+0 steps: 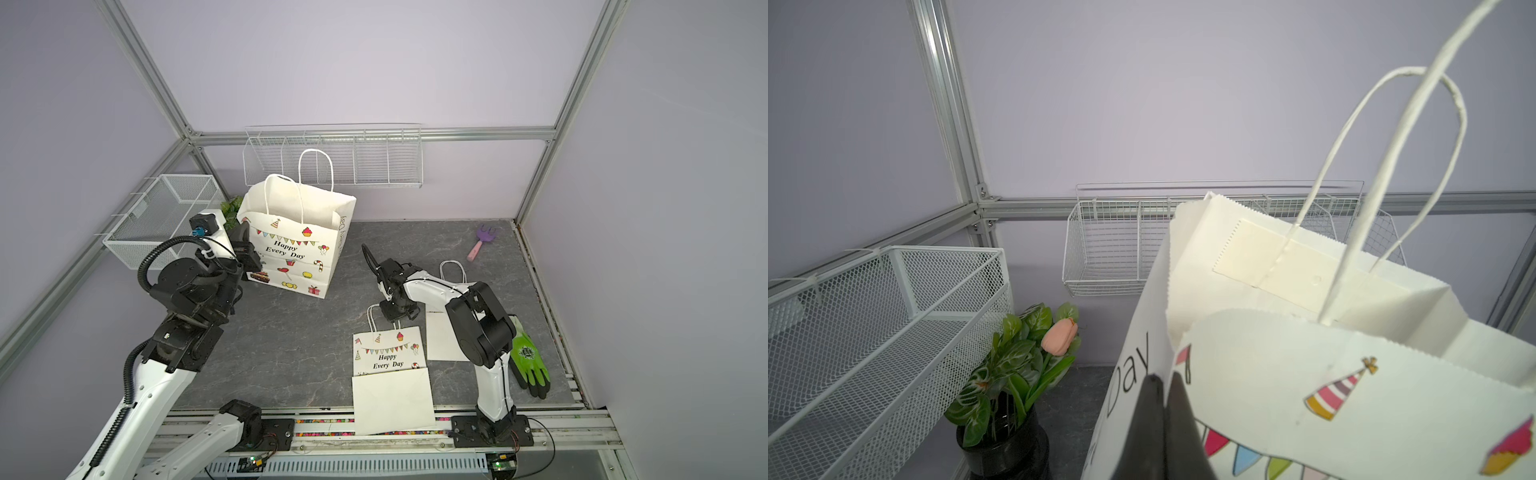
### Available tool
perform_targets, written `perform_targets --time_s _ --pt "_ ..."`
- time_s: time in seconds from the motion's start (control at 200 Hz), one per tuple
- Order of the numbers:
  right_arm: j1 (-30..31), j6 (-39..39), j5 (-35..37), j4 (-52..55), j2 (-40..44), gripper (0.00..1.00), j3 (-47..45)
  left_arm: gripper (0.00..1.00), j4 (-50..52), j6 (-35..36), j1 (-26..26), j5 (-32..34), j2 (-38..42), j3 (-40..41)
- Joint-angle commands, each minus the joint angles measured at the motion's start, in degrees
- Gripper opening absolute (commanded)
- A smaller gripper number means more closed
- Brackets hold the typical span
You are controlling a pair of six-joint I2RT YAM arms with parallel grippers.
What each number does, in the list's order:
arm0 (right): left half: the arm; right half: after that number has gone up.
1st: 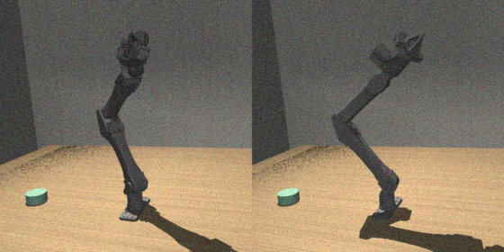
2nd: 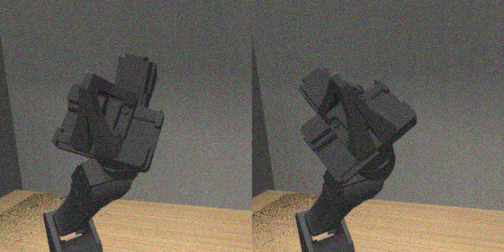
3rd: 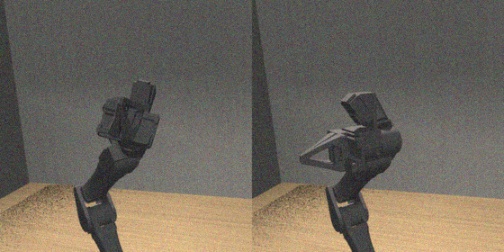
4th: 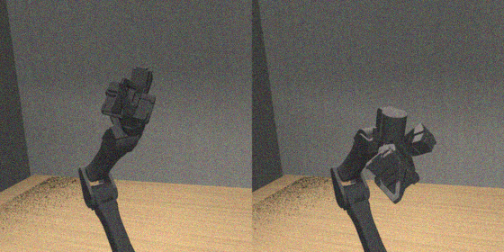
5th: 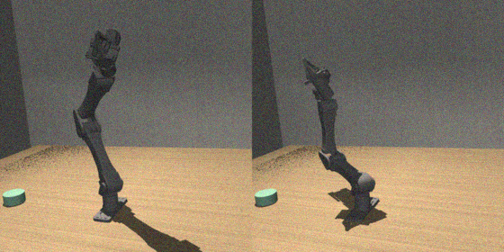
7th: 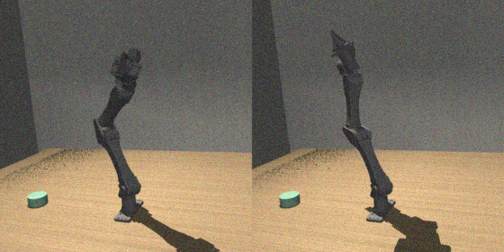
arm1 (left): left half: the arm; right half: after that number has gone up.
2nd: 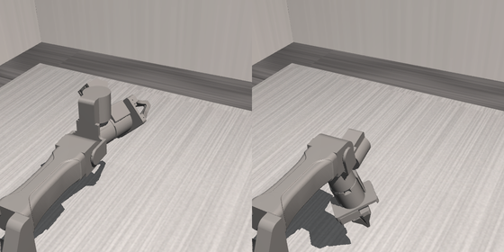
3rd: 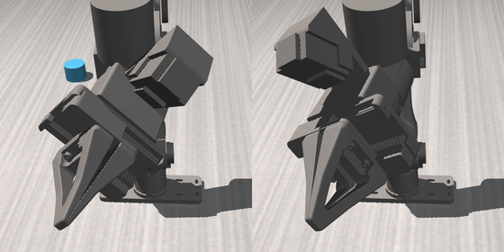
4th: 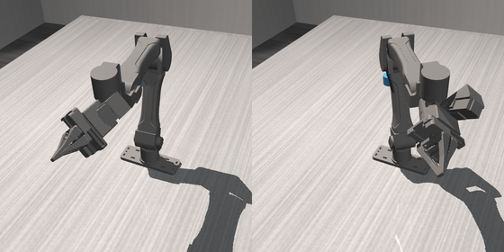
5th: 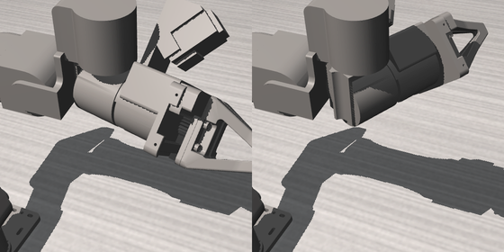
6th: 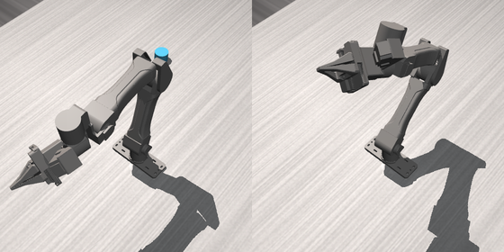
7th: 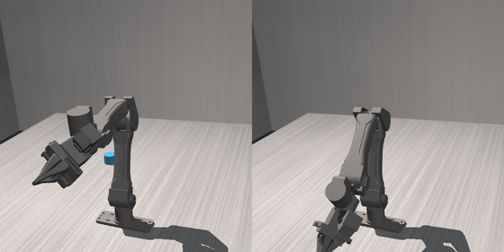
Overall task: Put away the paper bag
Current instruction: Move the paper bag to the center of the board.
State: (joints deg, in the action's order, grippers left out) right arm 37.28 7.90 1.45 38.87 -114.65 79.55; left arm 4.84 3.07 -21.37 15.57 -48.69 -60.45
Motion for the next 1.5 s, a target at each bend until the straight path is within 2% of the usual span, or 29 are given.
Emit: perform_targets --time_s 0.0,0.095,0.355,0.755,1.149,1.269,1.384,1.494 --pt "-1.56 0.58 4.32 1.68 -1.89 0.25 2.71 0.0 -0.8 -0.51 0.27 -0.56 1.31 0.5" --pt "-3.21 0.84 3.44 1.48 -3.39 0.17 4.06 0.0 -0.7 -0.48 0.2 -0.63 1.7 0.59" --pt "-6.74 1.19 0.93 0.38 -6.39 0.07 8.04 0.0 -0.62 -0.78 0.22 -0.98 2.42 0.93" --pt "-9.56 -3.85 1.44 5.04 -15.08 0.07 27.13 0.0 0.01 -1.1 0.25 -1.86 2.75 0.68" --pt "-10.42 -12.23 8.02 9.84 -23.32 0.09 41.4 0.0 0.17 -1.2 0.24 -2.66 2.7 0.5" --pt "-11.05 -13.45 7.61 11.19 -25.55 0.13 45.22 0.0 0.17 -1.35 0.26 -2.78 2.77 0.41" --pt "-11.11 -13.47 5.6 12.63 -26.33 0.31 47.75 0.0 0.51 -1.48 0.24 -3.35 2.69 0.24" --pt "-11.09 -12.73 2.37 12.23 -23.88 0.42 47.18 0.0 1.28 -1.64 0.27 -4.87 2.42 -0.53"
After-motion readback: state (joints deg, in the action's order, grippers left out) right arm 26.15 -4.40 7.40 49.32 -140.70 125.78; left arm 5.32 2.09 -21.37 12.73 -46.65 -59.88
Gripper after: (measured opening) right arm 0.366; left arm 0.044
